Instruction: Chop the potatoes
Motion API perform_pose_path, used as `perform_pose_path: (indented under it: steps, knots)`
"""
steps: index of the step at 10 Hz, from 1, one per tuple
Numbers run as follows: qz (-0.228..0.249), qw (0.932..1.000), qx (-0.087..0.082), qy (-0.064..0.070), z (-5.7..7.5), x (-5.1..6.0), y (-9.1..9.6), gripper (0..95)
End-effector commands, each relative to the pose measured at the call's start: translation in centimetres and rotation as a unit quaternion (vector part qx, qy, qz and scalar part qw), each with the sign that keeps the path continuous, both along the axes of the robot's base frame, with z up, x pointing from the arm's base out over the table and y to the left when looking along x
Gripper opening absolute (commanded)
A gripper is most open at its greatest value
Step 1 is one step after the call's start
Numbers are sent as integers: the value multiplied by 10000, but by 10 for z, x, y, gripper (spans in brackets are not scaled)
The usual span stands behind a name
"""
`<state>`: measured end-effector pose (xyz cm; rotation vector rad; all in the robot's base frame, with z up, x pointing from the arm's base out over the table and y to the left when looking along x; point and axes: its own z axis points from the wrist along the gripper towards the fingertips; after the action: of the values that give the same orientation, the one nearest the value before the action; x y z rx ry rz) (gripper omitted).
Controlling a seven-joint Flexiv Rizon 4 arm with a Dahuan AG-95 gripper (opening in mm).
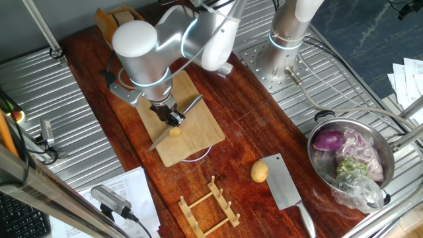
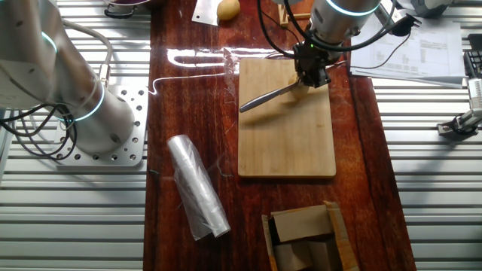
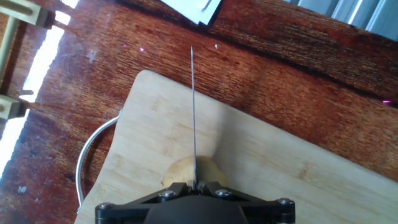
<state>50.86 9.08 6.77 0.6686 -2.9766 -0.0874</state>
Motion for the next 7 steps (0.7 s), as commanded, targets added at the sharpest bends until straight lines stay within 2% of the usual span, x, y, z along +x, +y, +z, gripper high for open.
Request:
perform_pose_path:
  steps: [1,4,5,7]
  knots:
    - [1,10000,-6,-30,1,0,0,0]
    - [-26,10000,-16,-51,1,0,0,0]
    - [-16,10000,-12,-64,2,-1,0,190]
    - [-13,10000,-13,-70,2,-1,0,190]
